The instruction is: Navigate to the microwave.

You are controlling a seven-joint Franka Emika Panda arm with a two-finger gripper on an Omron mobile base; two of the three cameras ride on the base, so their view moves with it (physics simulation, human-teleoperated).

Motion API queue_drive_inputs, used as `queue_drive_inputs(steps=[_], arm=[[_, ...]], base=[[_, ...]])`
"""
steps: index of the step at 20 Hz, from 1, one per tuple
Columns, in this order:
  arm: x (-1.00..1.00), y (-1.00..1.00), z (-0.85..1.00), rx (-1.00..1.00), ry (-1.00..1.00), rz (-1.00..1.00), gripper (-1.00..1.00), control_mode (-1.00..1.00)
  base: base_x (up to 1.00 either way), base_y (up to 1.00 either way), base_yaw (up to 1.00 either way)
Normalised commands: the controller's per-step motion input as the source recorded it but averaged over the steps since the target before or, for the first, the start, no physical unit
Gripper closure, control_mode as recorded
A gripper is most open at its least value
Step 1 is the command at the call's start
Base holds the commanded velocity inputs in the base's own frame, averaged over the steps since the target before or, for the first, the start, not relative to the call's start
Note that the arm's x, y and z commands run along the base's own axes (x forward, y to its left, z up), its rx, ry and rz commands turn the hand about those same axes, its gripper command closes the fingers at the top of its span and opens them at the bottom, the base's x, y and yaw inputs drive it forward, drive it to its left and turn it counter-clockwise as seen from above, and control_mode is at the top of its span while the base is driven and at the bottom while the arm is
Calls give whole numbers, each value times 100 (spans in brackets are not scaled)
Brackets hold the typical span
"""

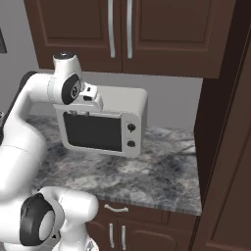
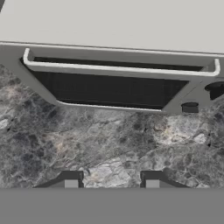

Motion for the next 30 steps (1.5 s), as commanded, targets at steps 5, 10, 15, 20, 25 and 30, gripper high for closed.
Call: queue_drive_inputs(steps=[5,10,15,20,25,30], arm=[[-46,0,0,0,-3,0,-100,-100],[-98,0,-2,0,-9,0,-100,-100],[-82,0,-6,0,-2,0,-100,-100],[-55,0,0,0,0,0,-100,-100],[-44,0,0,0,-1,0,-100,100],[0,0,0,0,0,0,-100,100]], base=[[0,0,0],[0,0,0],[0,0,0],[0,0,0],[-17,0,0],[-88,0,-3]])
